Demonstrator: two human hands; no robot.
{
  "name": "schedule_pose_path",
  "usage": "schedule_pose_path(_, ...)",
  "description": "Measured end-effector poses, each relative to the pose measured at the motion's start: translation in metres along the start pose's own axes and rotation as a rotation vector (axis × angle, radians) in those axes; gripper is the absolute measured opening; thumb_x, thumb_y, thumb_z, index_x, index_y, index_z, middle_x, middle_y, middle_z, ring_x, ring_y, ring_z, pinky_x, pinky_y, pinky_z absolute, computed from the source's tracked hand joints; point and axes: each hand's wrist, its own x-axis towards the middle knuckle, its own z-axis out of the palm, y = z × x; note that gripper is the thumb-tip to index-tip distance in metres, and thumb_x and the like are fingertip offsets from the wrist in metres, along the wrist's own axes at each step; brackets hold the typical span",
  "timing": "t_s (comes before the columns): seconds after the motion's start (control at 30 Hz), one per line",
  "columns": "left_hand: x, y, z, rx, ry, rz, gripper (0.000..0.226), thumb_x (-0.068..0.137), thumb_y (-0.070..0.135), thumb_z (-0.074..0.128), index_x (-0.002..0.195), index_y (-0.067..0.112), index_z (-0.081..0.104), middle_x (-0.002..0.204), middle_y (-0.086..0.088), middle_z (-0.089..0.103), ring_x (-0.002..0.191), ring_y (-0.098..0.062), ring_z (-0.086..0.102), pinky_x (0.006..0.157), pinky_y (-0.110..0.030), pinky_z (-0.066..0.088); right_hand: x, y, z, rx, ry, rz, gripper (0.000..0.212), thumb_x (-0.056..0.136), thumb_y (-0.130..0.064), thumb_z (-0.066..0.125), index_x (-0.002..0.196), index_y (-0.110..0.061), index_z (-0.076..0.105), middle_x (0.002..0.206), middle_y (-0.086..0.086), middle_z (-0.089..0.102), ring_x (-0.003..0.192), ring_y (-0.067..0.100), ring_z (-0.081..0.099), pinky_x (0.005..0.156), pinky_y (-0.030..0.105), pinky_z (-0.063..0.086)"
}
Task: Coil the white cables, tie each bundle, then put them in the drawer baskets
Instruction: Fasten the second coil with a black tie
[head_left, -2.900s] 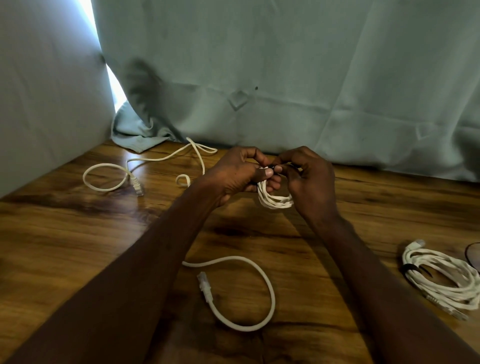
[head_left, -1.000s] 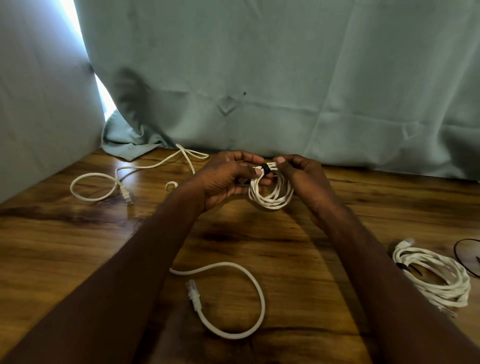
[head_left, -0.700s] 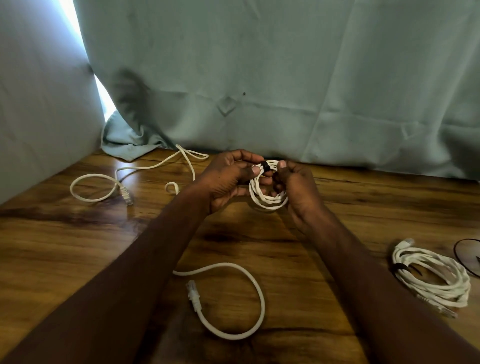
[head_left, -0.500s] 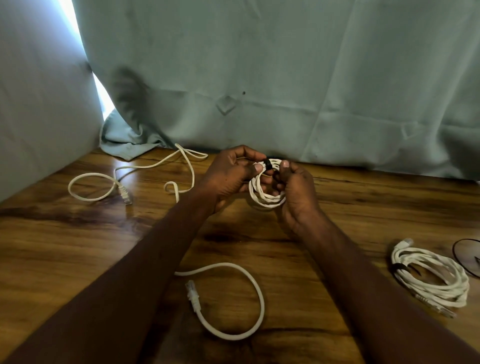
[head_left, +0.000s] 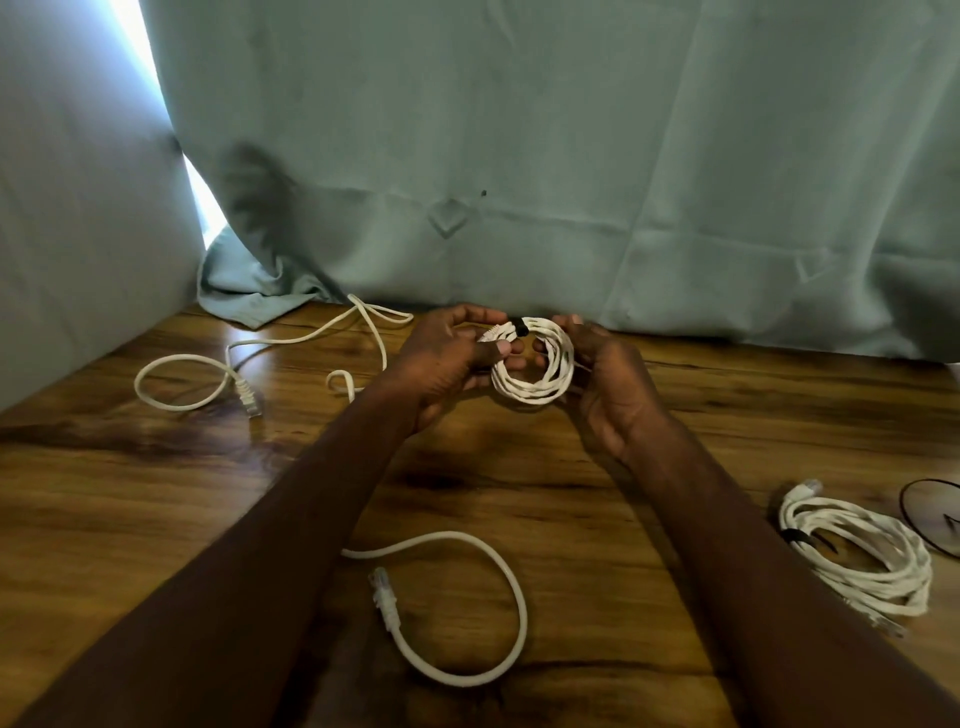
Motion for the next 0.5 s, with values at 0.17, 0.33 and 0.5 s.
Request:
schedule_pose_path(0.17, 0.002, 0.0, -0.005, -0.025, 0.033, 0.029, 0.034, 0.094, -0.007, 0.065, 0.127, -0.002, 0.058, 0.101, -0.018, 0.076, 0.082, -0.023, 0.077, 0.071, -0.036, 0.064, -0.003, -0.002, -0.008, -0.072, -0.081, 0.001, 0.031, 0.099, -0.009, 0.066, 0.129, -0.015, 0.068, 0.112, 0.014, 0.078, 0.098, 0.028, 0.077, 0.073, 0.039, 0.064)
schedule_pose_path(0.33, 0.01, -0.007, -0.001, 0.168, 0.169, 0.137, 0.029, 0.095, 0.01, 0.071, 0.12, 0.001, 0.062, 0.106, -0.016, 0.075, 0.09, -0.024, 0.073, 0.075, -0.033, 0.061, -0.005, -0.001, -0.014, 0.007, -0.034, 0.012, 0.035, 0.093, -0.004, 0.07, 0.125, -0.016, 0.071, 0.112, 0.017, 0.077, 0.102, 0.032, 0.075, 0.089, 0.053, 0.061)
schedule_pose_path(0.5, 0.01, -0.02, 0.007, 0.377, 0.232, 0.204, 0.041, 0.08, 0.055, 0.071, 0.104, 0.022, 0.067, 0.096, -0.004, 0.075, 0.091, -0.023, 0.073, 0.081, -0.046, 0.061, -0.014, -0.009, -0.018, 0.112, 0.052, -0.026, 0.053, 0.075, -0.005, 0.078, 0.126, -0.017, 0.073, 0.11, 0.012, 0.078, 0.089, 0.023, 0.075, 0.077, 0.043, 0.065)
